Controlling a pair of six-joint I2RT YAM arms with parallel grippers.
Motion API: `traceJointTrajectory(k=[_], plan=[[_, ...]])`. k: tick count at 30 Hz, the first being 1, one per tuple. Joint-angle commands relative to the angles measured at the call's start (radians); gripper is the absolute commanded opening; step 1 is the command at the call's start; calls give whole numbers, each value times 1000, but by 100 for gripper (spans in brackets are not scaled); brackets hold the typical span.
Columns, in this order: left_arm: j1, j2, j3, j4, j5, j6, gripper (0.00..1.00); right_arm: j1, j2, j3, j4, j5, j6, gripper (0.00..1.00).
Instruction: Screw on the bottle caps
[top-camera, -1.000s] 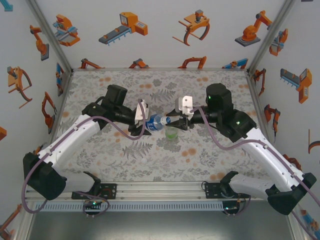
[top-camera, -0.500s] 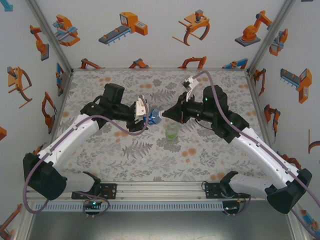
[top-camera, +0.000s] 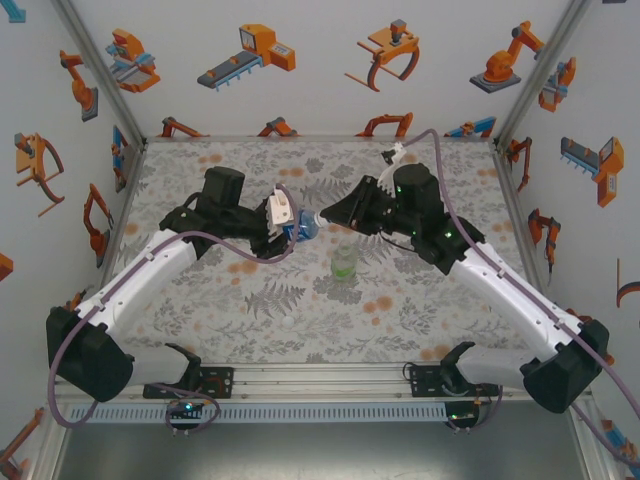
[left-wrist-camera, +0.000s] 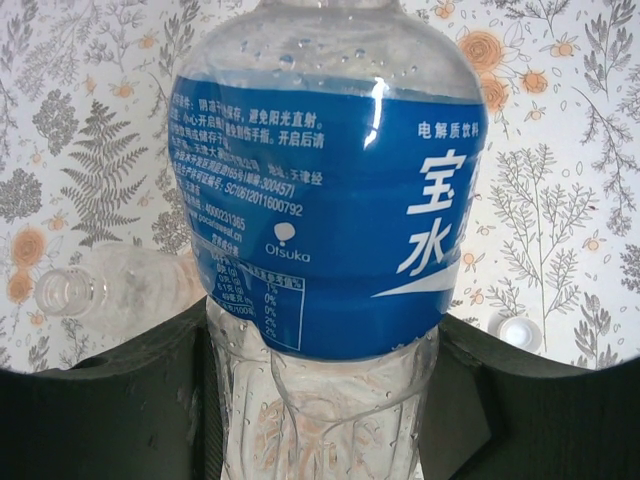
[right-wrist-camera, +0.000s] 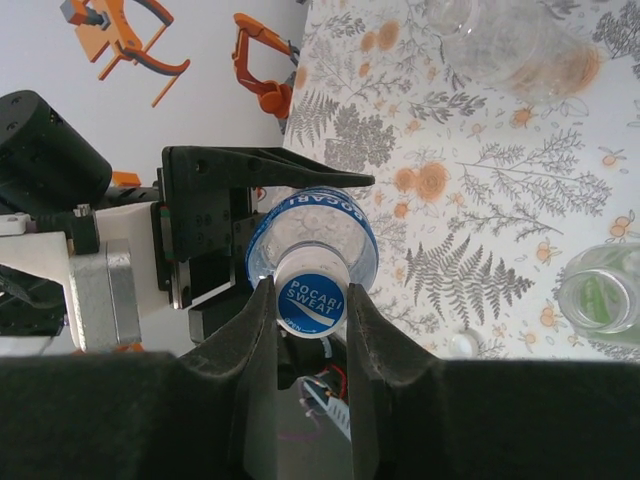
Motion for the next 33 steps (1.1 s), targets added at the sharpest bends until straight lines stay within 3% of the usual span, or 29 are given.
traceJointTrajectory(k=[1, 3, 7, 12, 22, 27, 33], plan=[[0, -32, 4, 66, 44, -22, 0, 5, -30, 49, -44, 18, -158, 24], [-1, -31, 4, 64, 47, -20, 0, 5, -44, 61, -44, 21, -262, 36], [-1, -27, 8, 58, 69, -17, 0, 5, -73, 75, -37, -8, -473, 46], [-1, -30, 10, 39, 135, 7, 0, 5, -103, 82, -15, -124, -717, 48], [-24, -17, 41, -62, 379, 102, 0, 5, -134, 112, -116, -547, -1294, 51], [-47, 5, 72, -152, 407, 164, 0, 7, -141, 85, -108, -619, -1447, 51], [-54, 11, 82, -181, 409, 186, 0, 10, -151, 43, -70, -644, -1458, 51]])
